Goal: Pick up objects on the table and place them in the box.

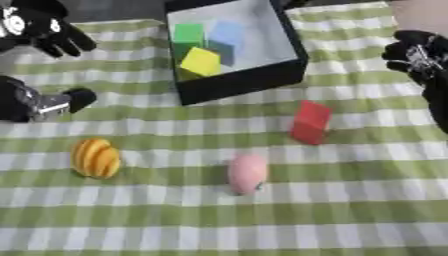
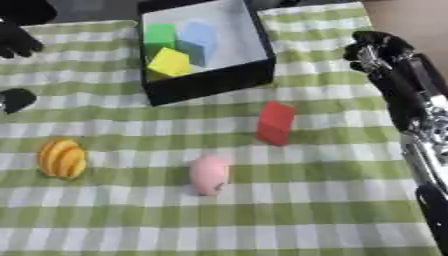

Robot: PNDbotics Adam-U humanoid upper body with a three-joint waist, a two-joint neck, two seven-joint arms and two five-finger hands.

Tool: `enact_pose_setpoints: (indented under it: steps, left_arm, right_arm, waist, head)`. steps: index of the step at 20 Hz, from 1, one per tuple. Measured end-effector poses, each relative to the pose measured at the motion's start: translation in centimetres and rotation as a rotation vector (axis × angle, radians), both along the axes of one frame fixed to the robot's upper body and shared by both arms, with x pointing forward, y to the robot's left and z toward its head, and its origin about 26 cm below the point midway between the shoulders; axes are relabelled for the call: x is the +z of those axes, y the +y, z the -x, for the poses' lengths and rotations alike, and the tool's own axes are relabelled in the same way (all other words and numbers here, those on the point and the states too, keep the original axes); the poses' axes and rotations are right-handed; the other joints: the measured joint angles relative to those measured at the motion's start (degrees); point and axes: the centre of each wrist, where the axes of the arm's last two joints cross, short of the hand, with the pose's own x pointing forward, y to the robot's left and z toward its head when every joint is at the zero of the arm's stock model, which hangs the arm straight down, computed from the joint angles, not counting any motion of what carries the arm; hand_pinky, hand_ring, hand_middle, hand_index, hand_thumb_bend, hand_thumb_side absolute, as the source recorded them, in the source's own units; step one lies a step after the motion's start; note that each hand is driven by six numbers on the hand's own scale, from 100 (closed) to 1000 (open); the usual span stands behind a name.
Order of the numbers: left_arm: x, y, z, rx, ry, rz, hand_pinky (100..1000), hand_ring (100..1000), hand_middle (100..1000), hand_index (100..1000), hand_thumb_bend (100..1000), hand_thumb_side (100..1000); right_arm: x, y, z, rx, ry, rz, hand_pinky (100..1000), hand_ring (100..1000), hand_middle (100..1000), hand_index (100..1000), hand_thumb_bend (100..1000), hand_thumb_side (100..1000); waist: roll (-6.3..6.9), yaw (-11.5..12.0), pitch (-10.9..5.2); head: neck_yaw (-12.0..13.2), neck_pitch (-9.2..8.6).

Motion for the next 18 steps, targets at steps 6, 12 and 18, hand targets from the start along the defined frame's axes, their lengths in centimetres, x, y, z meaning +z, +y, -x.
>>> enact_pose_setpoints:
  steps: [6,12,18]
  left_arm:
    - [-1.7,0.4,0.1,0.015,0.088,-0.056,831,811,811,867,380,488]
    - [-2.4,0.4,0.1,0.03,0.133,-0.09,848,833,842,875,405,418]
    - [-2.9,-0.2,0.0,0.032,0.135,-0.135,848,836,834,877,472,261]
  right_arm:
    - [0.0,0.0,0.0,0.0,0.001,0.0,835,765,652,775,100,541]
    - [0.0,0.0,0.0,-0.001,0.0,0.003,835,765,652,775,100,543]
    - [-0.1,0.0,0.0,0.0,0.002,0.002,835,765,652,775,100,548]
  waist:
    - [-0.29,-0.11,0.0]
    - [-0.59,-0.11,0.0]
    - [-0.78,-0.36,0.0]
  head:
    - [0.37,0.29]
    - [0.97,0.49]
    - [1.01,0.49]
